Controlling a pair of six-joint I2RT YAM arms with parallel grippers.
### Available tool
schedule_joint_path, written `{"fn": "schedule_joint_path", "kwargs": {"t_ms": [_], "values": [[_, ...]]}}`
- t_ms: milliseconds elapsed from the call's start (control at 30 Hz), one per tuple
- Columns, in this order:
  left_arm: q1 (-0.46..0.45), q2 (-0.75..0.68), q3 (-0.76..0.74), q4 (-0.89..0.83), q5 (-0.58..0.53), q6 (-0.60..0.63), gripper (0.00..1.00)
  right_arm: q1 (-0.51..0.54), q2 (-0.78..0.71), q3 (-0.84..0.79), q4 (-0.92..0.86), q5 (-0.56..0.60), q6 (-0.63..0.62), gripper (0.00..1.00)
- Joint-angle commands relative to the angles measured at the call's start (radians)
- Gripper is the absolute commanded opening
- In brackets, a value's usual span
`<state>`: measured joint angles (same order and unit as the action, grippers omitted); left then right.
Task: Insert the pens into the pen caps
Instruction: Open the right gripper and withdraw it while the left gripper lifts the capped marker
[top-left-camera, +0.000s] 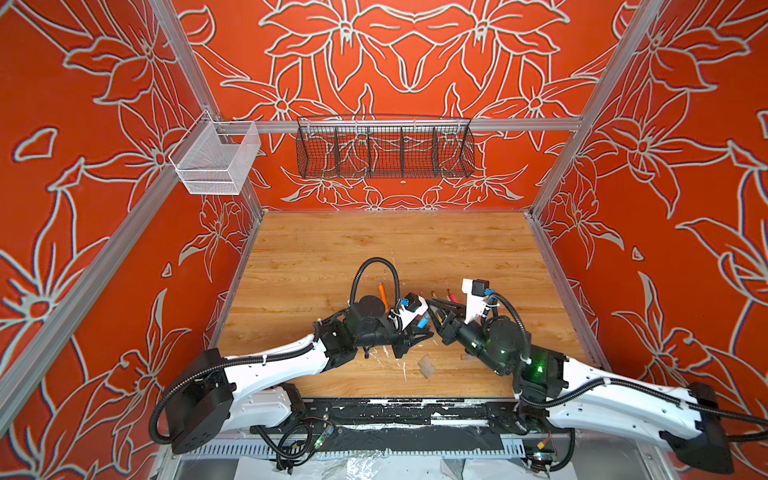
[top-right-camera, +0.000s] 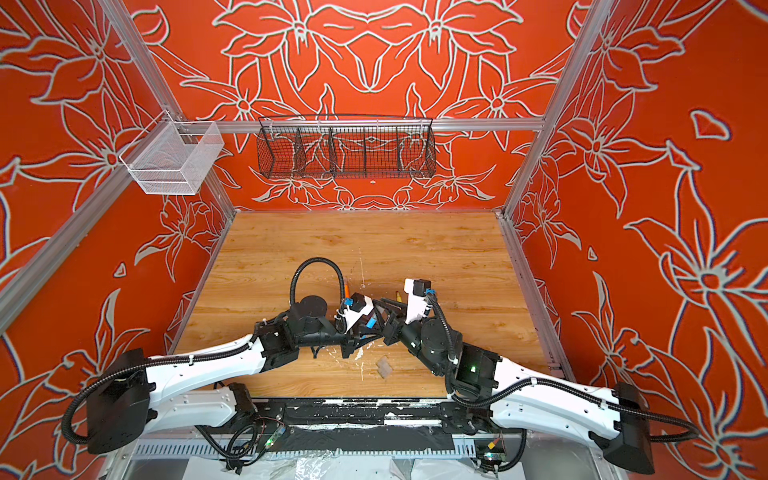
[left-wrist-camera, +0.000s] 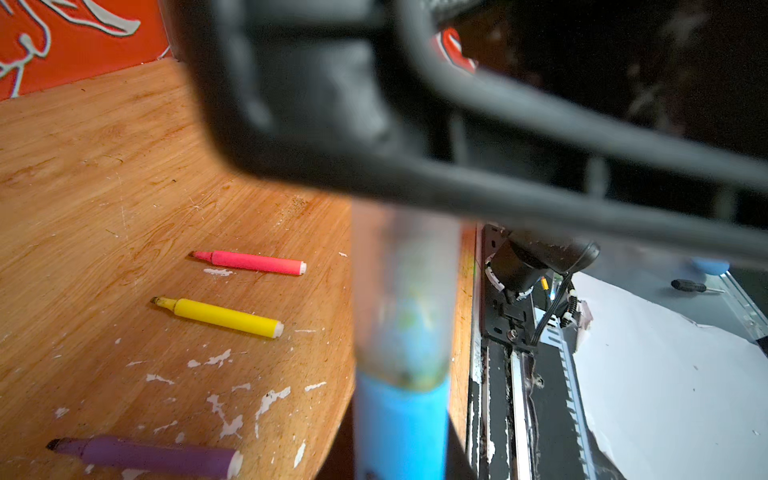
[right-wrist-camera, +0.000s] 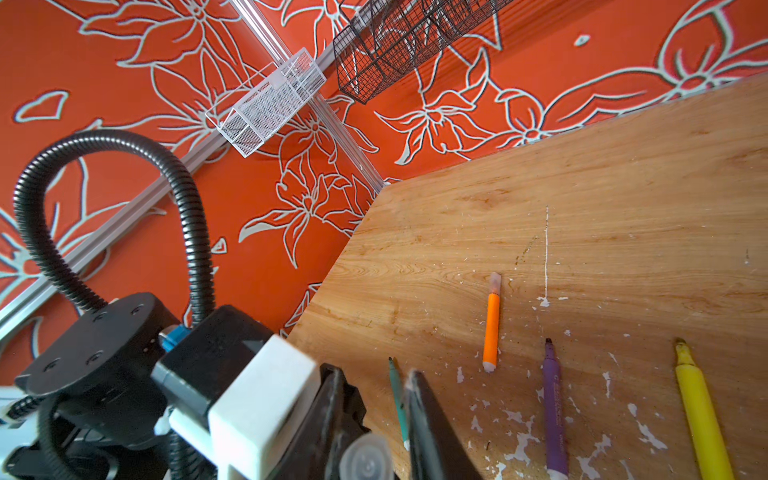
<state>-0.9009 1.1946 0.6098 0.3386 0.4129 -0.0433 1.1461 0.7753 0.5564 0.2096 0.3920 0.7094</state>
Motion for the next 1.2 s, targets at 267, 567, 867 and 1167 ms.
{"fn": "schedule_joint_path", "kwargs": {"t_ms": [267, 567, 867, 1167], "values": [[0.008, -0.026, -0.003, 0.057, -0.174, -0.007, 0.0, 0.016, 0.124, 0.064, -0.011, -0.06, 0.047, 0.0], [0.177, -0.091, 0.057, 0.131, -0.209, -0.158, 0.0, 0.073, 0.238, 0.022, 0.109, -0.109, 0.08, 0.0], [0.242, -0.112, 0.17, 0.133, -0.244, -0.153, 0.0, 0.162, 0.286, 0.012, 0.225, -0.133, 0.054, 0.0], [0.357, -0.058, 0.305, 0.079, -0.152, -0.207, 0.0, 0.21, 0.313, 0.008, 0.305, -0.145, 0.014, 0.0]]}}
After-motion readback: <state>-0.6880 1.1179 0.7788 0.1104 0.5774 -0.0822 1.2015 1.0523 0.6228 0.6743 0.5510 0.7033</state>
